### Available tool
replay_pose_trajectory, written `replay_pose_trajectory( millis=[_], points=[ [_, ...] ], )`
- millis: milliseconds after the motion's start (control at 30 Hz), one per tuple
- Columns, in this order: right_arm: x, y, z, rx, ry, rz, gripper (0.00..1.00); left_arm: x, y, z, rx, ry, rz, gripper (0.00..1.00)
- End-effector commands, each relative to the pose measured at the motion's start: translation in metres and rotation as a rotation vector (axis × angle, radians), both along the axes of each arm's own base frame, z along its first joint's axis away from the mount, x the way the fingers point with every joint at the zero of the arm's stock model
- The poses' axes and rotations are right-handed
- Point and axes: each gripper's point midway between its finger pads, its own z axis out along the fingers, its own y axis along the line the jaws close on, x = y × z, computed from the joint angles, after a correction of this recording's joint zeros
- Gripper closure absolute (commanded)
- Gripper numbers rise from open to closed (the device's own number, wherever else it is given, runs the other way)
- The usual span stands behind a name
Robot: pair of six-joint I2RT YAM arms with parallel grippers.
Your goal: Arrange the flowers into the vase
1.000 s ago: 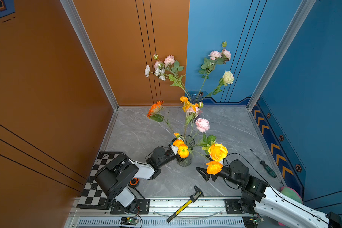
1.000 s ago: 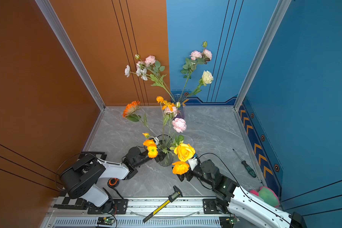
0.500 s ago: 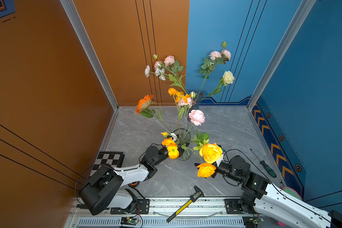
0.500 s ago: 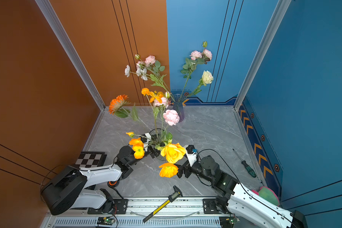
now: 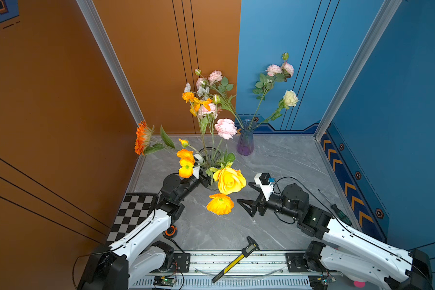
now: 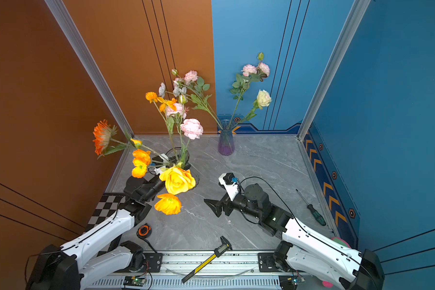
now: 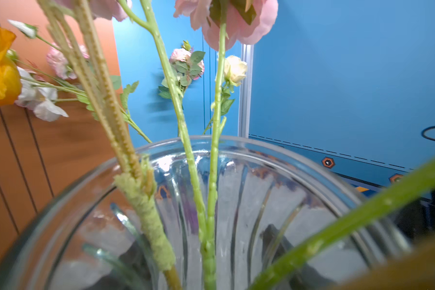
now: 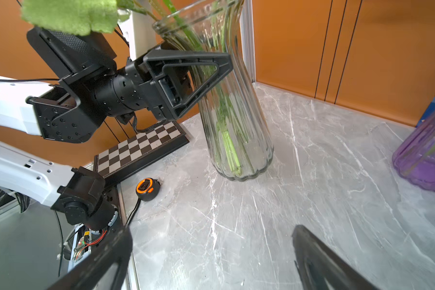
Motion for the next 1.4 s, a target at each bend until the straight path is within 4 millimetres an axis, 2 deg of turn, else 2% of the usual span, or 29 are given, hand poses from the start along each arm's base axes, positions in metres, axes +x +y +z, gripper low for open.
replay_pose_trajectory(
  millis=[0,233,400,600,833,1000,1133,1267,1367],
  points=[
    [0.000,0.010,0.018,0.021,-0.048,0.041,0.00,-0.013,0.023,0.076,-0.051,-0.209,0.063,0.58],
    [0.002,0.016,0.014,0.042,-0.033,0.043,0.00,0.008,0.058,0.089,0.000,-0.219,0.265,0.58],
    [0.011,0.018,0.024,0.051,-0.045,0.014,0.00,0.024,0.085,0.096,0.005,-0.223,0.416,0.58],
    [0.023,0.032,0.031,0.044,-0.044,0.011,0.00,0.042,0.111,0.096,0.034,-0.214,0.574,0.58],
    [0.029,0.044,0.023,0.027,-0.023,0.032,0.00,0.066,0.132,0.092,0.058,-0.194,0.665,0.59],
    [0.034,0.045,0.019,0.014,-0.021,0.028,0.00,0.084,0.150,0.084,-0.015,-0.180,0.688,0.59],
    [0.045,0.047,0.029,0.021,-0.039,0.015,0.00,0.096,0.154,0.077,-0.046,-0.196,0.688,0.59],
    [0.059,0.053,0.046,0.039,-0.055,-0.004,0.00,0.104,0.169,0.073,-0.126,-0.230,0.692,0.59],
    [0.067,0.059,0.050,0.054,-0.050,0.009,0.00,0.111,0.175,0.066,-0.162,-0.258,0.679,0.59]
  ],
)
